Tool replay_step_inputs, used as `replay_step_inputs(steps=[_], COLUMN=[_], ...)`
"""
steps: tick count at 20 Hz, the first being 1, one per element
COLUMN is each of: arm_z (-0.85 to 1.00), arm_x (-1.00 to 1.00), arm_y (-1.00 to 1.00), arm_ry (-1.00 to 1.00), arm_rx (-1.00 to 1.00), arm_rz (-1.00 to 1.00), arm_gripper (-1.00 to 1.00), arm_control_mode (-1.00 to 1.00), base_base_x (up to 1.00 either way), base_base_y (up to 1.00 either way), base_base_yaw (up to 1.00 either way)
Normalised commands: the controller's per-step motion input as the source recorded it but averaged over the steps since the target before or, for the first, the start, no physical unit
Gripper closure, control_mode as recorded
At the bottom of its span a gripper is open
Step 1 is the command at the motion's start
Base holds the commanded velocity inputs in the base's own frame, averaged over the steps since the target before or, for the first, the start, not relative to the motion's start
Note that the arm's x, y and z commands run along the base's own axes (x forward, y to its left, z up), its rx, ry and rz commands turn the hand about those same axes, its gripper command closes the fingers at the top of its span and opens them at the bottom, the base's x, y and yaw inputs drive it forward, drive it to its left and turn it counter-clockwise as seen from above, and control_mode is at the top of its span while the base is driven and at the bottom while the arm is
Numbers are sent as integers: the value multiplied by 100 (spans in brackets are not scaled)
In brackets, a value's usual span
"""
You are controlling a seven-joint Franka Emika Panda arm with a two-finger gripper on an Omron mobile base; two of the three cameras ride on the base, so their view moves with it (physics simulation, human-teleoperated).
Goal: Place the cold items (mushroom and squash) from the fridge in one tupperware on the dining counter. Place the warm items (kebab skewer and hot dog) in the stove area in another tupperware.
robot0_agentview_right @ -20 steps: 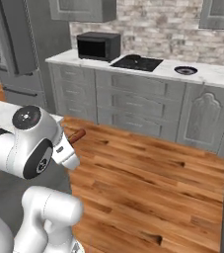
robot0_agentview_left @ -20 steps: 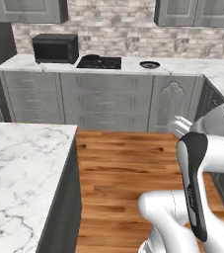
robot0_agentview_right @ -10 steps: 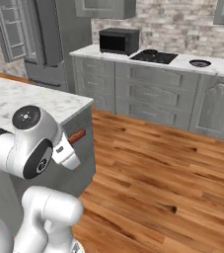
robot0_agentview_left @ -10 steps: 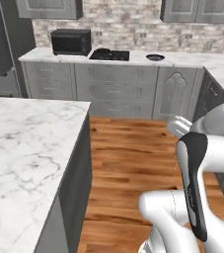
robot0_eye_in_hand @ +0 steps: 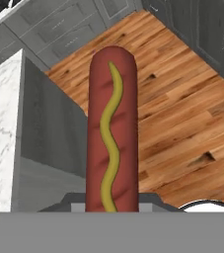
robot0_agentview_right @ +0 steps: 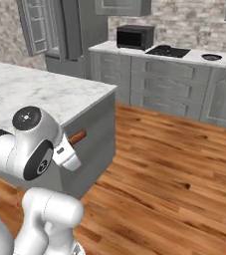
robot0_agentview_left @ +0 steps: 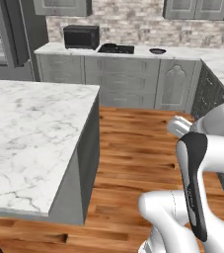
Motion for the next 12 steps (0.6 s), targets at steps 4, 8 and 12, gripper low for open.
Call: replay_step_inputs(steps=[4, 8, 12], arm_z=[0, 0, 0], arm_x=[0, 0, 0], arm_y=[0, 0, 0], arm_ry=[0, 0, 0], arm_rx=[0, 0, 0], arm_rz=[0, 0, 0], arm_gripper=[100, 100, 100], arm_control_mode=[100, 100, 100], base_base_x=[-99, -51, -10], base_base_y=[31, 84, 100], base_base_yaw=[4, 0, -1])
